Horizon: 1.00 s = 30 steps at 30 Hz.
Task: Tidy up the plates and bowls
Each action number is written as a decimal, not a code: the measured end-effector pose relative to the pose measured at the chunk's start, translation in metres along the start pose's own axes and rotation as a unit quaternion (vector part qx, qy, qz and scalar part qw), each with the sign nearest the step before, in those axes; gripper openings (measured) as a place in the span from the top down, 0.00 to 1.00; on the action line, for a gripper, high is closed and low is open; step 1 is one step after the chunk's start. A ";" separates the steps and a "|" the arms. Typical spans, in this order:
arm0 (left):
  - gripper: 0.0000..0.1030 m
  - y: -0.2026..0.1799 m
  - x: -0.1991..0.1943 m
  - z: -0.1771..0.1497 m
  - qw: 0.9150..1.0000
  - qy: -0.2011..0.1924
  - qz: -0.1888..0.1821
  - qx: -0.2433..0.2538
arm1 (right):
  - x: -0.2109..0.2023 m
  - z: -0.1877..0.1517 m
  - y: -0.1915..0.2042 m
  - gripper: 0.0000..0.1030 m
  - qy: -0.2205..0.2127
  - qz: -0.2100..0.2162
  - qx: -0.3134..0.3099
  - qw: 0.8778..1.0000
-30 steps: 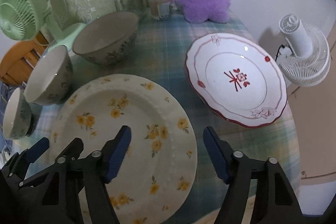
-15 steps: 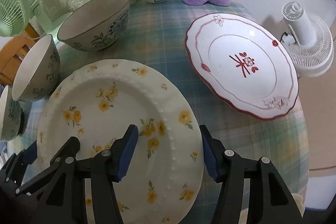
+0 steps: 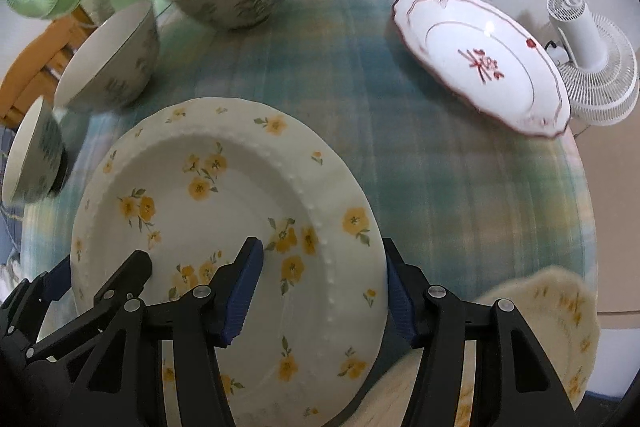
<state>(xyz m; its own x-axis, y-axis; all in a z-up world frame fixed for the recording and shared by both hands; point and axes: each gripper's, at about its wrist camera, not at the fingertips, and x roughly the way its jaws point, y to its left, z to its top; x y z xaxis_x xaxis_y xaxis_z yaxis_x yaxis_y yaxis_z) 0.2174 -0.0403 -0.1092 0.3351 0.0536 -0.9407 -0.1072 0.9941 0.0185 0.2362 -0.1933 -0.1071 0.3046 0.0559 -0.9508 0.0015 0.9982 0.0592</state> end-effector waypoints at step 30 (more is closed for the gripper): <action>0.34 0.003 -0.041 -0.017 1.000 -0.021 -0.004 0.015 | -0.032 -0.007 0.009 0.38 -0.002 0.002 -0.038 0.999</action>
<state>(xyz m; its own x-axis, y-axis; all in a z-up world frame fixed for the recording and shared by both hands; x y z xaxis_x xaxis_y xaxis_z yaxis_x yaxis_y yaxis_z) 0.1875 -0.0414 -0.0766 0.3753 0.0486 -0.9256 -0.0766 0.9968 0.0213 0.2197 -0.1863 -0.0784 0.3086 0.0592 -0.9493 -0.0711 0.9967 0.0390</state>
